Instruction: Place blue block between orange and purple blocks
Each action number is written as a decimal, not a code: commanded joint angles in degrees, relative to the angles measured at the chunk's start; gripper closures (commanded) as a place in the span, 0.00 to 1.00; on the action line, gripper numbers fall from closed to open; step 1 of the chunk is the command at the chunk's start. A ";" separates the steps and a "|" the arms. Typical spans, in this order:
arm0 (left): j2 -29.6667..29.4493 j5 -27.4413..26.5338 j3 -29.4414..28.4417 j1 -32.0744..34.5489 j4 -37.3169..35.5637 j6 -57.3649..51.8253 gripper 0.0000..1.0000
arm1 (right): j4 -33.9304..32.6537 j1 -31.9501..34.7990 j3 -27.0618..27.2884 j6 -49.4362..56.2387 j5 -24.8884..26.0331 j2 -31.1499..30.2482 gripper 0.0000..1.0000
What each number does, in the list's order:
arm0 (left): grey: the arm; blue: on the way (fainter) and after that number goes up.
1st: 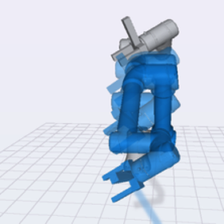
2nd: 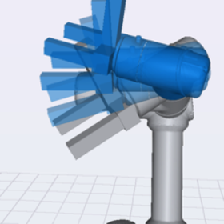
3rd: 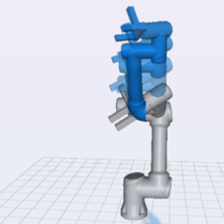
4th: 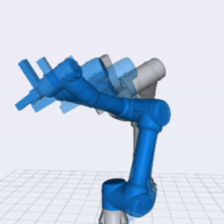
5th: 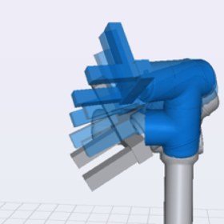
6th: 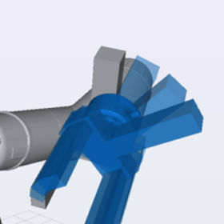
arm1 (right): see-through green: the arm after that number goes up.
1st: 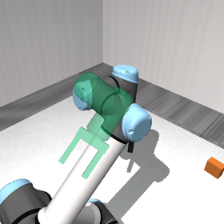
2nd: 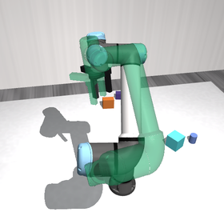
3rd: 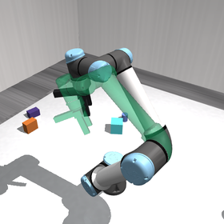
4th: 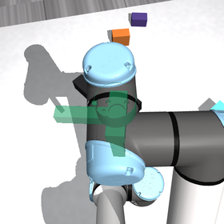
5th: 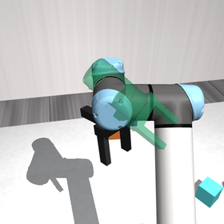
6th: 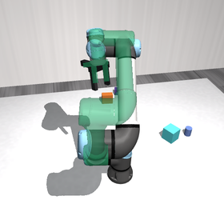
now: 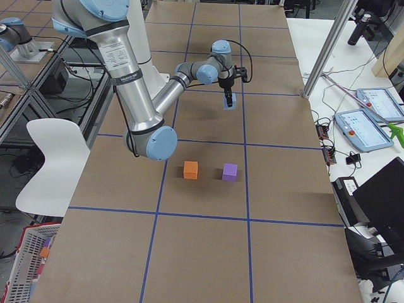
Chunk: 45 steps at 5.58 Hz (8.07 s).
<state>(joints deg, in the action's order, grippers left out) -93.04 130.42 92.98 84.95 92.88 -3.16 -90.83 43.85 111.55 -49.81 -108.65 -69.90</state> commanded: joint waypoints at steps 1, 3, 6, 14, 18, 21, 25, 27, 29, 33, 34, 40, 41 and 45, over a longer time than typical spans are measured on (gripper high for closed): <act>0.05 0.01 -0.08 -0.04 0.02 0.00 0.00 | 3.35 5.44 4.01 9.27 -2.71 -12.91 1.00; 0.05 0.01 0.01 -0.13 0.02 0.00 0.00 | 23.34 6.68 1.32 8.77 -5.67 -26.55 1.00; 0.05 0.44 0.10 -0.13 0.63 0.00 0.00 | 28.83 7.48 -2.90 -3.99 -6.05 -30.56 1.00; -0.04 0.88 0.18 -0.13 0.64 0.00 0.00 | 41.00 6.43 -12.68 -4.07 -5.00 -30.56 0.46; -0.04 0.89 -0.17 -0.13 0.64 0.00 0.00 | 39.52 8.77 -7.18 -3.19 -6.12 -31.08 0.00; 0.05 0.89 -0.26 -0.13 0.64 0.00 0.00 | 17.90 33.68 -7.14 37.70 -20.53 -30.65 0.00; 0.05 2.28 -2.00 -0.22 -0.50 0.61 0.00 | -4.00 45.18 -7.41 58.42 -23.98 -29.14 0.00; 2.94 2.12 -0.70 1.18 -0.16 0.09 0.00 | -4.00 45.10 -7.76 57.46 -20.40 -28.98 0.00; 4.69 2.47 0.71 6.62 -0.33 -6.22 0.00 | -3.83 45.09 -8.02 57.37 -20.38 -28.89 0.00; 6.99 2.47 3.52 6.55 0.37 -5.89 0.00 | -3.56 45.01 -8.90 57.37 -20.64 -28.89 0.00; 6.99 2.47 3.70 6.55 0.37 -5.98 0.00 | -3.47 45.01 -8.90 57.37 -20.64 -28.89 0.00; 7.08 2.47 3.79 6.46 0.46 -5.71 0.00 | -2.42 44.92 -9.07 57.46 -20.64 -28.89 0.00; 7.08 2.47 3.70 6.37 0.46 -5.71 0.00 | -2.33 44.92 -9.16 57.46 -20.73 -28.89 0.00; 6.99 2.56 3.61 6.37 0.46 -5.80 0.00 | -2.33 44.92 -9.25 57.37 -20.90 -28.89 0.00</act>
<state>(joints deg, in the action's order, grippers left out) -86.05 132.97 96.64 91.32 93.34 -8.94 -93.16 88.77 102.33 7.58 -129.49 -98.79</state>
